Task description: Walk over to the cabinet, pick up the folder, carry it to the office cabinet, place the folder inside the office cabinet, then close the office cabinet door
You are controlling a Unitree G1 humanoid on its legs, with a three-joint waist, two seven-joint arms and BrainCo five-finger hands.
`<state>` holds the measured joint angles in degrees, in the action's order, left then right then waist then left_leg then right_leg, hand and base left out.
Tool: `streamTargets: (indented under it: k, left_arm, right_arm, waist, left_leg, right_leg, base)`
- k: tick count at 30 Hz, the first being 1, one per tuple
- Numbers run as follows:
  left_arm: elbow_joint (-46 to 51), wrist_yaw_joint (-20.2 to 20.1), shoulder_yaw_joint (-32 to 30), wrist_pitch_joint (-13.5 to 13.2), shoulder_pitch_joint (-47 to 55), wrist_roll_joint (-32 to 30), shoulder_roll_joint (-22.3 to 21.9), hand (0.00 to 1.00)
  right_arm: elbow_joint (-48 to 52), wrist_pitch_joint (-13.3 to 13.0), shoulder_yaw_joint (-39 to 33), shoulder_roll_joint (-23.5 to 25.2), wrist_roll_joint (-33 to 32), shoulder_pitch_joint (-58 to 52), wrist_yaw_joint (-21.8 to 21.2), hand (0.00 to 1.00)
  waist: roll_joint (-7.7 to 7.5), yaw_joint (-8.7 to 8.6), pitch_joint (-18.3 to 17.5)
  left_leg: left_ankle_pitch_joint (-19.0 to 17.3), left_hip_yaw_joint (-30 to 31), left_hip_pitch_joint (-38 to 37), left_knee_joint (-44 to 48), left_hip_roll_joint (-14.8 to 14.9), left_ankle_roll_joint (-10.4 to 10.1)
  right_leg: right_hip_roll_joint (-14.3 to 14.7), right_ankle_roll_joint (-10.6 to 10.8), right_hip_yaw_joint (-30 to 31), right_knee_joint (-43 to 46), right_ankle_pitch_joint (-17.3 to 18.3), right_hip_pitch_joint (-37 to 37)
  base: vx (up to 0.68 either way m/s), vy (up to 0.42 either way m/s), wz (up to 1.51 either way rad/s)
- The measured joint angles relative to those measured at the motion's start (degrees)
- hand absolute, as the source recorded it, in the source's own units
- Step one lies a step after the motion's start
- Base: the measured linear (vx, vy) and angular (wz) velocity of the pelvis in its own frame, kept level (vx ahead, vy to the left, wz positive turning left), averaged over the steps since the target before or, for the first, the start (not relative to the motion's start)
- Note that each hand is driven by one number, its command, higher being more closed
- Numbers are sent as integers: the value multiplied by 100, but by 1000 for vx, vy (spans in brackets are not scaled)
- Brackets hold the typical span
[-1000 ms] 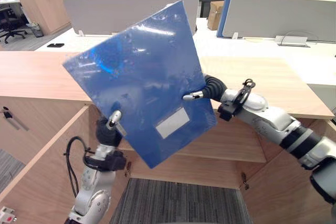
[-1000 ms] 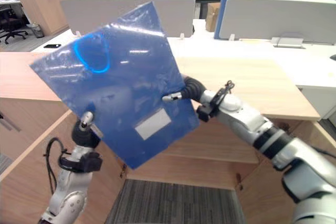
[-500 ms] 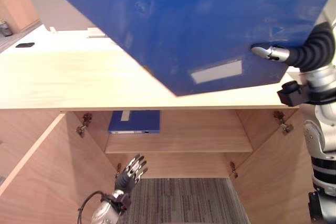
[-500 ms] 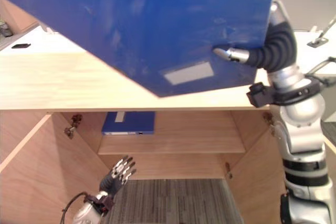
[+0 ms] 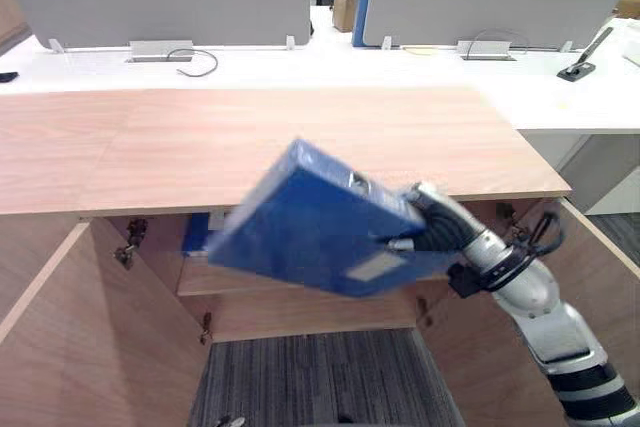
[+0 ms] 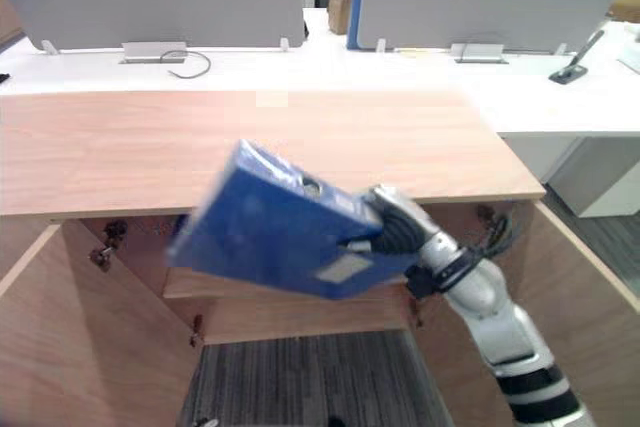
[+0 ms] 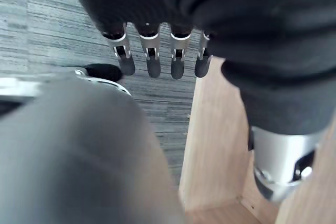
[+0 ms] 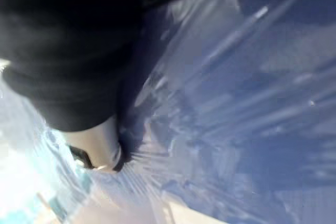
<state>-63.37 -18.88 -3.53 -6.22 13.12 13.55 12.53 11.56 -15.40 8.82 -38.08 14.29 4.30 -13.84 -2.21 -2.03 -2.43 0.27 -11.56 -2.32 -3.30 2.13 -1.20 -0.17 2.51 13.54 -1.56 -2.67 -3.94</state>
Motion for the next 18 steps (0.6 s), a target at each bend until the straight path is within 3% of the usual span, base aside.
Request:
streamTargets:
  k: [7, 14, 18]
  left_arm:
    - [-244, 261, -520, 22, 18, -821, 2, 0]
    - [-185, 725, -743, 19, -85, -2501, 3, 0]
    - [-126, 819, -650, 14, -95, -2580, 2, 0]
  right_arm:
    - [-1797, 55, 644, -652, 1328, -317, -299, 100]
    - [-3330, 42, 1378, -630, 2113, -313, -462, 100]
    - [-4095, 140, 1369, -468, 2317, -241, -454, 100]
  waist:
    - [19, 6, 80]
    - [61, 107, 187]
    - [99, 140, 208]
  left_leg:
    - [-187, -110, 31, 240, 28, -16]
    - [-208, -100, 23, 270, 32, -25]
    - [-213, -80, 12, 274, 25, -20]
  right_leg:
    - [14, 1, 109, -33, 2, 28]
    - [5, 0, 98, -81, 2, 71]
    - [-6, 0, 81, -97, 2, 99]
  base:
    - [33, 14, -10]
    - [5, 4, 0]
    - [8, 7, 1]
